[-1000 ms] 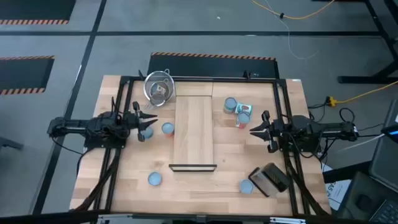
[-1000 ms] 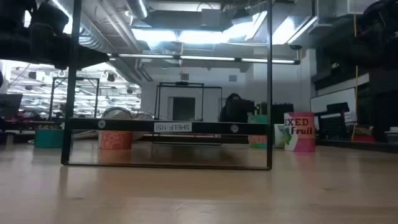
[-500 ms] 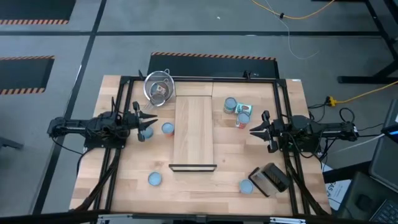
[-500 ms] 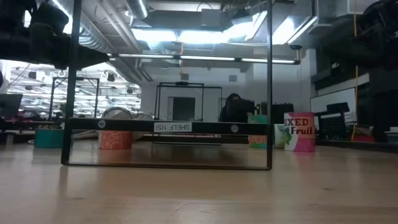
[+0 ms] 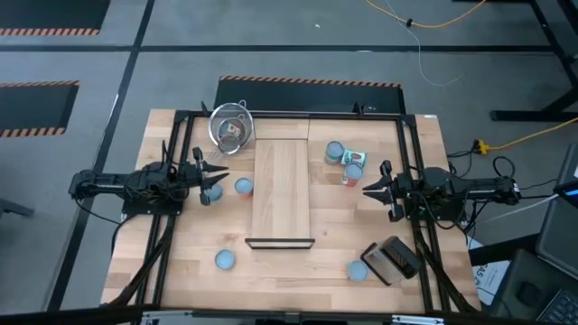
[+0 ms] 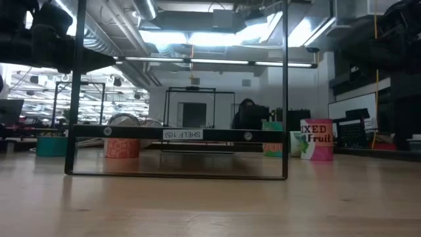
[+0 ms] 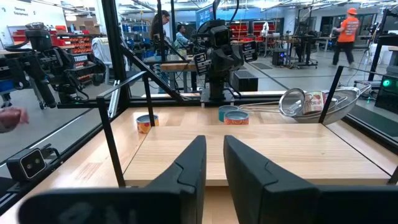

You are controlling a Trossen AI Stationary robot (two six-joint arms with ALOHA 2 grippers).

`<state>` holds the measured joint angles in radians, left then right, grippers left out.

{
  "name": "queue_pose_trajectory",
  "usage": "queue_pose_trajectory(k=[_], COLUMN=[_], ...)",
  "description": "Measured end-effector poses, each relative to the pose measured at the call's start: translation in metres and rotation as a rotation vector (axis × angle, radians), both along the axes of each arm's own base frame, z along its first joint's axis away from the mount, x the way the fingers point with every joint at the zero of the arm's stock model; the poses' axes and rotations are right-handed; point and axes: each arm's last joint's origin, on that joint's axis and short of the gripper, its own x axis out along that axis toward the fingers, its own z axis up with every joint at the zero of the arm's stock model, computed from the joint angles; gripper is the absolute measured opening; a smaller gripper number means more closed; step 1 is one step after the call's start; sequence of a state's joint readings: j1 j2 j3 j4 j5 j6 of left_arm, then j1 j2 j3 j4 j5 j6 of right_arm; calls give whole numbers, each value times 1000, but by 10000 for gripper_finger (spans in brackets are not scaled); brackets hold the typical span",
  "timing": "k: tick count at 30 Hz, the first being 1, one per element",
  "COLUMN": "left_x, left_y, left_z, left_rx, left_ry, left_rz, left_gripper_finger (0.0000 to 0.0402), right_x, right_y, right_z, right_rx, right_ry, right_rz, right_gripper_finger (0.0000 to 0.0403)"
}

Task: Pick and place cans onto a shelf

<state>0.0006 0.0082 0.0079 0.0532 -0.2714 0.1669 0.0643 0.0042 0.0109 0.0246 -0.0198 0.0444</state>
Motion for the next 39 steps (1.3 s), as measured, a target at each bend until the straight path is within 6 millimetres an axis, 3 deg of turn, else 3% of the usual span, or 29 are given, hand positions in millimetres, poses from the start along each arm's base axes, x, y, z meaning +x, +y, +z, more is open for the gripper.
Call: queue_pose_trajectory(k=[28, 39], left_x=[0, 0], left_y=[0, 0], left_z=[0, 0], left_rx=[0, 0], left_ry=[0, 0], left_rz=[0, 0], left_gripper_finger=[72, 72], right_x=[0, 0], right_y=[0, -2], right_z=[0, 7], right_rx=[1, 145], right_ry=[0, -64], right_rz=[0, -43], right_gripper_finger=[62, 73])
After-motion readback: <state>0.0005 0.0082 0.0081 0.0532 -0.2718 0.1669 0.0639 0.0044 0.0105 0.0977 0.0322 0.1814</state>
